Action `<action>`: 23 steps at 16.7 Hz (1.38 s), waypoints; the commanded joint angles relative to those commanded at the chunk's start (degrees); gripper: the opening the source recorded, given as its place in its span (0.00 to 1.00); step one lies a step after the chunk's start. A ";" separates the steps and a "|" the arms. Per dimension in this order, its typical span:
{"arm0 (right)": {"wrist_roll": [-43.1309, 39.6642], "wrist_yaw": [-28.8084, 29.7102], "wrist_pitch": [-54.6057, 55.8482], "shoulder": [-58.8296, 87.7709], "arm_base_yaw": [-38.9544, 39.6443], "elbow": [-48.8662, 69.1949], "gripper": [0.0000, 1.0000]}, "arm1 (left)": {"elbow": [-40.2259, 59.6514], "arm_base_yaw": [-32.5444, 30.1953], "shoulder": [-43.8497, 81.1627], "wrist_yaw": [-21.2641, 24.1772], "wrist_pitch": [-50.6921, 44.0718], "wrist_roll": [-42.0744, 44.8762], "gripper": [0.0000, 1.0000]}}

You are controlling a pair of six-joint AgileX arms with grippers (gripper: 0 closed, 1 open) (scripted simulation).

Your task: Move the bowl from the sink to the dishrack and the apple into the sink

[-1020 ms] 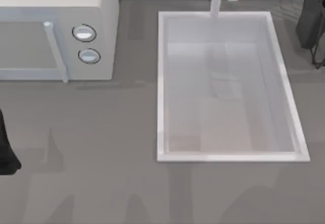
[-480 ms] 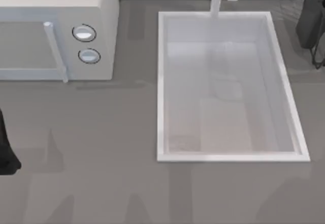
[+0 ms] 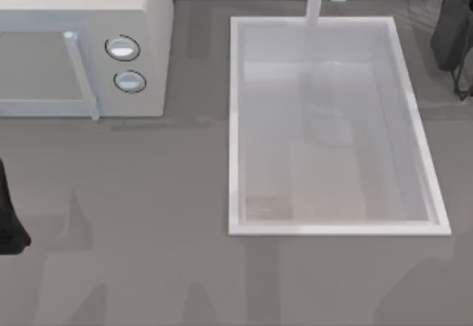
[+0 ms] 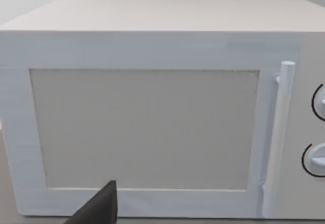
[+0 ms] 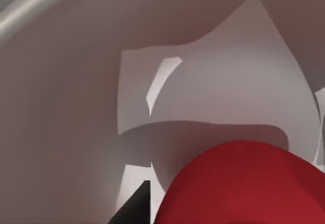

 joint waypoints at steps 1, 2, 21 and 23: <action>0.00 0.00 0.00 0.00 0.00 0.00 0.77 | 0.00 0.00 0.00 0.00 0.00 0.00 1.00; 0.00 0.00 0.00 0.00 0.00 0.00 0.70 | 0.00 0.00 0.00 0.00 0.00 0.00 1.00; 0.75 -0.39 -0.89 -2.01 0.45 1.83 0.00 | 0.00 0.00 0.00 0.00 0.00 0.00 1.00; 0.64 -0.36 -3.00 -2.63 0.42 3.57 0.00 | 0.00 0.00 0.00 0.00 0.00 0.00 1.00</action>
